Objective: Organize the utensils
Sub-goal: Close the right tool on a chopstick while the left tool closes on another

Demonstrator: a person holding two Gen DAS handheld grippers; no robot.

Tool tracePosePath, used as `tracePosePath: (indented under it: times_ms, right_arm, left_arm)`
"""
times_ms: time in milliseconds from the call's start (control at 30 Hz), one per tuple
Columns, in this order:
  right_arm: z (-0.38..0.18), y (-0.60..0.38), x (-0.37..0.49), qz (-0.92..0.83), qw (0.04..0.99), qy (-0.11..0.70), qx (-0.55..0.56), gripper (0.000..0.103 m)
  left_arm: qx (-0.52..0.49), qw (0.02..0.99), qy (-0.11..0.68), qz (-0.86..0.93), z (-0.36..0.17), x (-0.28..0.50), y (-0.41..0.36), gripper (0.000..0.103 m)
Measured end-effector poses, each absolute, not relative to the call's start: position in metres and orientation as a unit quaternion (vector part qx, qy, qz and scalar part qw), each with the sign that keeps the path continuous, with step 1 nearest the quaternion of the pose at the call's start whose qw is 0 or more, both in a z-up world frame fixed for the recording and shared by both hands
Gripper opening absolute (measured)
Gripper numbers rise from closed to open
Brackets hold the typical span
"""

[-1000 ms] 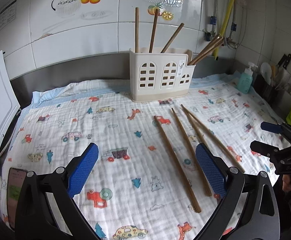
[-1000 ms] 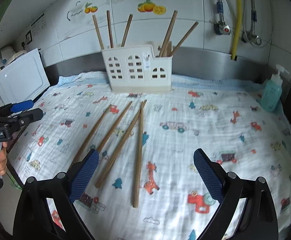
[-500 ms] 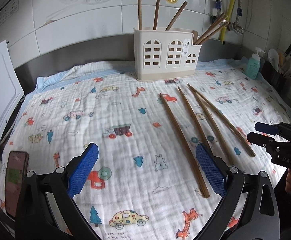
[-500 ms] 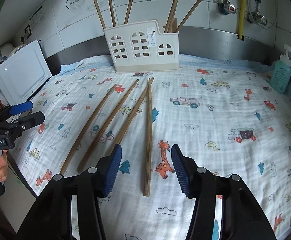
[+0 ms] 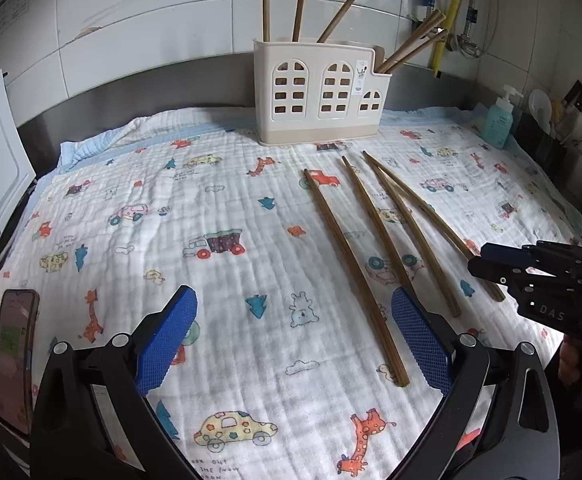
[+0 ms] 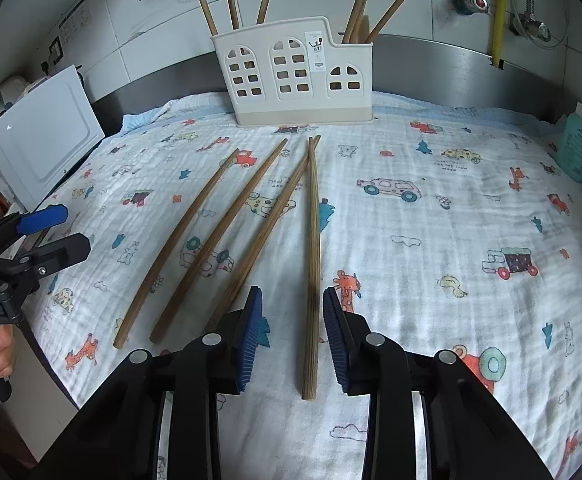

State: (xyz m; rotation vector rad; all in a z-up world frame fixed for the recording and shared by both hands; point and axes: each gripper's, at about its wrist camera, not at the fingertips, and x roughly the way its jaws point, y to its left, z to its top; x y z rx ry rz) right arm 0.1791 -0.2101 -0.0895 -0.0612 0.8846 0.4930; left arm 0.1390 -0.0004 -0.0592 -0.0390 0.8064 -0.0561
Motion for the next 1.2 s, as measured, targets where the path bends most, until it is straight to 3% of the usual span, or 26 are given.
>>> tracePosePath:
  times_ms: [333,733,800,1200]
  right_arm:
    - [-0.094,-0.211,0.182,0.22,0.876,0.427,-0.046,0.007]
    - [-0.099,-0.217,0.183,0.229,0.873,0.429,-0.029,0.007]
    - [-0.099,-0.221,0.184,0.23,0.874,0.428,-0.022,0.007]
    - [-0.099,-0.236,0.182,0.237,0.875,0.422,-0.001,0.007]
  left_arm:
    - [-0.008,0.911,0.411,-0.028,-0.072,0.141,-0.018,0.097]
    - [-0.004,0.902,0.432,0.012,-0.08,0.152,-0.033,0.093]
    - [-0.003,0.899,0.439,0.011,-0.082,0.154,-0.037,0.077]
    - [-0.02,0.891,0.453,0.011,-0.085,0.161,-0.049,0.039]
